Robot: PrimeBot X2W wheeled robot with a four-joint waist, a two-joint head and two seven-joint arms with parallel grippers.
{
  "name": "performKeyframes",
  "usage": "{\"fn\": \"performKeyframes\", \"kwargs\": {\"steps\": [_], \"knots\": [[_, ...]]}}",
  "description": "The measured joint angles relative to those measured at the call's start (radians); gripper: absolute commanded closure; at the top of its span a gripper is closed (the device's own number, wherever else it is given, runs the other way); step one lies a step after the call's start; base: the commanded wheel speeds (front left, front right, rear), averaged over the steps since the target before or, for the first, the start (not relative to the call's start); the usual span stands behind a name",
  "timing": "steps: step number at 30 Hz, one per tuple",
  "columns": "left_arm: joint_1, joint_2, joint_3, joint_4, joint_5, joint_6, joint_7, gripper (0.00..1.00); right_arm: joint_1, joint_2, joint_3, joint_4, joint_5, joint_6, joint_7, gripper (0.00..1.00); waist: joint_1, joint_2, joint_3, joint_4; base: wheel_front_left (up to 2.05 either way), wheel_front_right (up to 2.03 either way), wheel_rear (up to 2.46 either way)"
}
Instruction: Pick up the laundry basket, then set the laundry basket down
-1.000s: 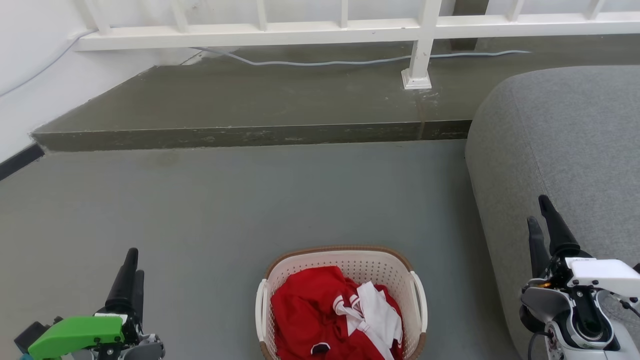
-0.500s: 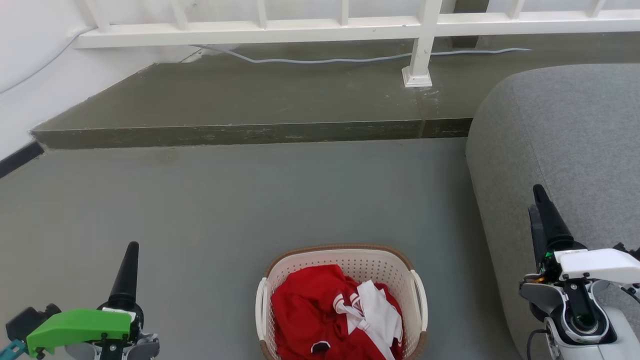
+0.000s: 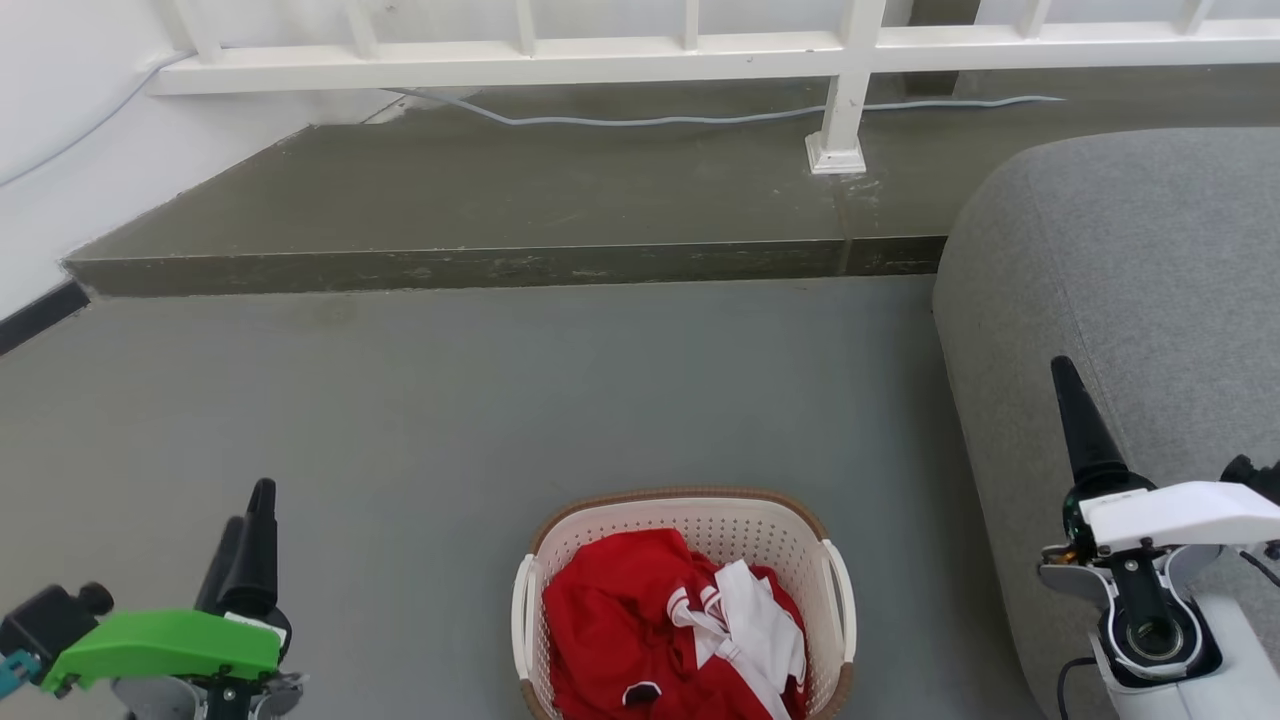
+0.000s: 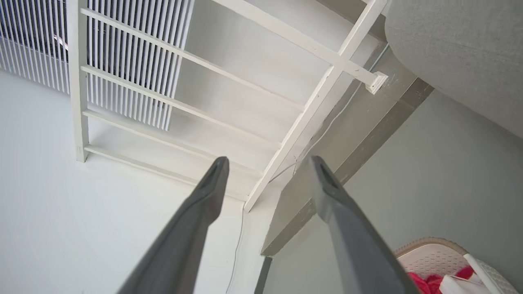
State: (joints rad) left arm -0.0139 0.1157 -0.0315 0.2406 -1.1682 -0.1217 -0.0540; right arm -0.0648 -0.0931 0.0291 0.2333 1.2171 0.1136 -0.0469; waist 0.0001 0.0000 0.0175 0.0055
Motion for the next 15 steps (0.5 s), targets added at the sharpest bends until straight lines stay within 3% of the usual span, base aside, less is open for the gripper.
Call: {"fn": "performKeyframes", "kwargs": {"steps": [15], "knots": [[-0.003,0.010,-0.019,-0.055,0.300,0.019,-0.045,0.00,-0.019,-0.028,0.048,-0.027,-0.303,-0.001,-0.051,0.00,0.0000,0.0000,0.001,0.001,0.00,0.00,0.00]]}}
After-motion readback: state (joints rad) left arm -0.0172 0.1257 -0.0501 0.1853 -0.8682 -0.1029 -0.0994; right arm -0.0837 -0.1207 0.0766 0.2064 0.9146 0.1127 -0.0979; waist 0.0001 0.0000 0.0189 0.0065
